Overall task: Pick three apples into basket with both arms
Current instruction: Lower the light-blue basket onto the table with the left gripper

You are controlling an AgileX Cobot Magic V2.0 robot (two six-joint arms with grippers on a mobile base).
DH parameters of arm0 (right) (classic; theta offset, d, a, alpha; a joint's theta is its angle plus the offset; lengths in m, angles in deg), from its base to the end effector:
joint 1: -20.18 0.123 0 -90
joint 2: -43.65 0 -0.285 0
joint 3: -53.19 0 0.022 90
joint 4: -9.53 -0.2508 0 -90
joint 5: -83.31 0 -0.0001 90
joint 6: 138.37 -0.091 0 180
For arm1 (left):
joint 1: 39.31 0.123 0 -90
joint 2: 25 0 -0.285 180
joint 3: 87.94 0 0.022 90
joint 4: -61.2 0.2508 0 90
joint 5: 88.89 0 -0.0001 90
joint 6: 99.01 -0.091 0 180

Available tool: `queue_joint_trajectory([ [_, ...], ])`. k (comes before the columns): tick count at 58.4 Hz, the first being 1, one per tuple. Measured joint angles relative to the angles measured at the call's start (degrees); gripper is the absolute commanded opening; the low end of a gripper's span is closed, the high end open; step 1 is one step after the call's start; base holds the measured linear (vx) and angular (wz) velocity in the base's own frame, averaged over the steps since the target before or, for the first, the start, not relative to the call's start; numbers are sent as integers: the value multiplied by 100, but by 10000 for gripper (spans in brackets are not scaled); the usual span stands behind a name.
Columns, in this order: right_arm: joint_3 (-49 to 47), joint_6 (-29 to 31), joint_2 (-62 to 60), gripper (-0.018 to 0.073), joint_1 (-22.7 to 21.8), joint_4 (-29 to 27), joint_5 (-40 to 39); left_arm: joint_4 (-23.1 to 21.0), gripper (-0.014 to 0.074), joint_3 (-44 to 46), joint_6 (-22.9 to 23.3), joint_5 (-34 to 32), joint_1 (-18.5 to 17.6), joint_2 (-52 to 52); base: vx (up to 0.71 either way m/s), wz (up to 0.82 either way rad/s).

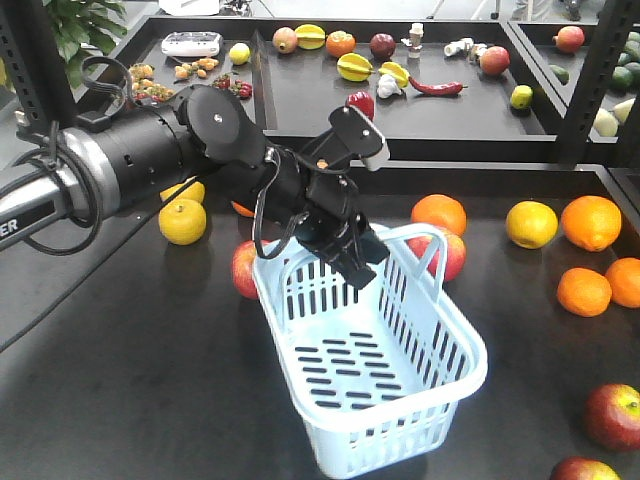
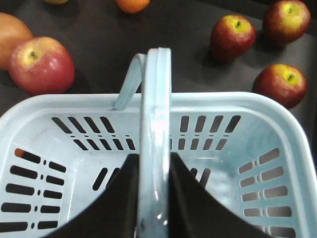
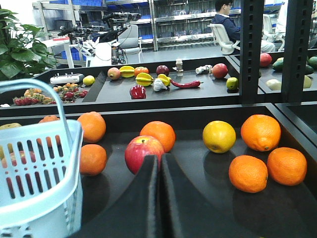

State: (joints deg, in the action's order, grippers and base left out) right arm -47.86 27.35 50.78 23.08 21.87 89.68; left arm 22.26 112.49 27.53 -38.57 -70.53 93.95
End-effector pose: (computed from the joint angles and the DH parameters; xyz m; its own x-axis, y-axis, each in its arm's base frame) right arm 0.0568 0.0007 0.1937 -0.0411 0.0331 -0.9986 -0.0255 0.9991 0.0342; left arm 0.3522 -0.2650 0.2945 -0.2889 0.6265 -0.7239 0.9333 0.3529 -0.0671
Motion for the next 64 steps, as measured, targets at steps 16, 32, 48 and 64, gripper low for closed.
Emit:
queue_joint_trajectory([
  [16, 0, 0, 0, -6, 0, 0, 0, 0, 58, 0, -53, -53, 0, 0, 0, 0],
  [32, 0, 0, 0, -6, 0, 0, 0, -14, 202, 0, -65, -53, 0, 0, 0, 0],
  [48, 0, 0, 0, -6, 0, 0, 0, -44, 371, 13, -49, -93, 0, 0, 0, 0],
  [64, 0, 0, 0, -6, 0, 0, 0, -62, 374, 18, 319, 97, 0, -89, 0, 0],
])
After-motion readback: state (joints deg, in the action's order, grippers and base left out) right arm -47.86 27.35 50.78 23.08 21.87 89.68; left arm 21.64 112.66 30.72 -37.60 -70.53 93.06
